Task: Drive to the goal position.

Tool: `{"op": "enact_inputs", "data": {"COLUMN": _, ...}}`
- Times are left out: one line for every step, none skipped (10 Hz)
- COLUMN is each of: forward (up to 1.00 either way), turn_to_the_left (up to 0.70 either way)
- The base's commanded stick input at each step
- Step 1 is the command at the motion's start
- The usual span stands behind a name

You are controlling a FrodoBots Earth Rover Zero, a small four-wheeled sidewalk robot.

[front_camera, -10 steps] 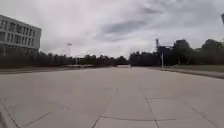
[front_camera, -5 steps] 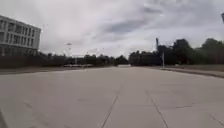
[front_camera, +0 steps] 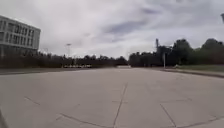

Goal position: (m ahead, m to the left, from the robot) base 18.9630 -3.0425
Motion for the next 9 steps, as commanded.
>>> {"op": "enact_inputs", "data": {"forward": 1.00, "turn_to_the_left": 0.00}}
{"op": "enact_inputs", "data": {"forward": 1.00, "turn_to_the_left": 0.00}}
{"op": "enact_inputs", "data": {"forward": 1.00, "turn_to_the_left": 0.00}}
{"op": "enact_inputs", "data": {"forward": 1.00, "turn_to_the_left": 0.00}}
{"op": "enact_inputs", "data": {"forward": 1.00, "turn_to_the_left": 0.00}}
{"op": "enact_inputs", "data": {"forward": 1.00, "turn_to_the_left": 0.00}}
{"op": "enact_inputs", "data": {"forward": 1.00, "turn_to_the_left": 0.00}}
{"op": "enact_inputs", "data": {"forward": 1.00, "turn_to_the_left": 0.00}}
{"op": "enact_inputs", "data": {"forward": 1.00, "turn_to_the_left": 0.00}}
